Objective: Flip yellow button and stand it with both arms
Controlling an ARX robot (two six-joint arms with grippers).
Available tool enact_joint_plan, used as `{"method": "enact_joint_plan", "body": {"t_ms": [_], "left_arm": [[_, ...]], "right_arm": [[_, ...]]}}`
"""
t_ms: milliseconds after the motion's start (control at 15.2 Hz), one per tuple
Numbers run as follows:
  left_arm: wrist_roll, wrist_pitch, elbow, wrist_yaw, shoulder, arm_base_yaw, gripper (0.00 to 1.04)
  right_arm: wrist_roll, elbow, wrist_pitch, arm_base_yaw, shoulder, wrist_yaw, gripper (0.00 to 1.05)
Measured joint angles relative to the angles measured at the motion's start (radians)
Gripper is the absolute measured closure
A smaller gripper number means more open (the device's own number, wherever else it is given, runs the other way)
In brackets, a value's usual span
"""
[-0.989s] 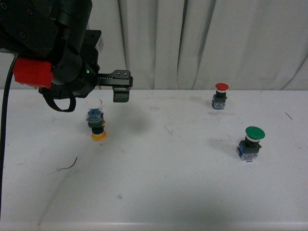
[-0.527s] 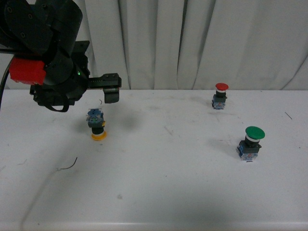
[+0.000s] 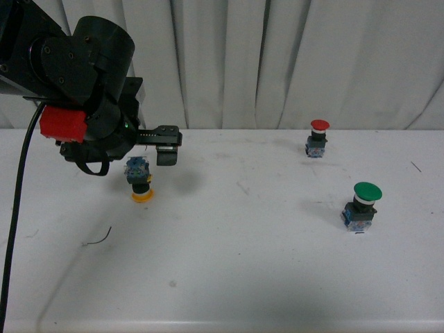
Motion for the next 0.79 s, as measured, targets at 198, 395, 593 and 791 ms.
{"method": "enact_joint_plan", "body": {"t_ms": [198, 395, 593, 791], "left_arm": [[0.012, 0.014, 0.001, -0.016, 0.000, -0.008, 0.07], [0.016, -0.004, 0.001, -0.015, 0.001, -0.008, 0.07], [0.018, -0.010, 0.001, -0.020, 0.012, -0.007, 0.08], [0.017, -0.006, 0.000, -0.026, 0.035, -0.007, 0.19]], "right_arm": [[0.000, 0.000, 0.000, 0.000, 0.000, 0.000, 0.06], [0.000, 0.000, 0.000, 0.000, 0.000, 0.000, 0.06], [0.000, 0.000, 0.000, 0.000, 0.000, 0.000, 0.06], [0.000, 0.000, 0.000, 0.000, 0.000, 0.000, 0.06]]}}
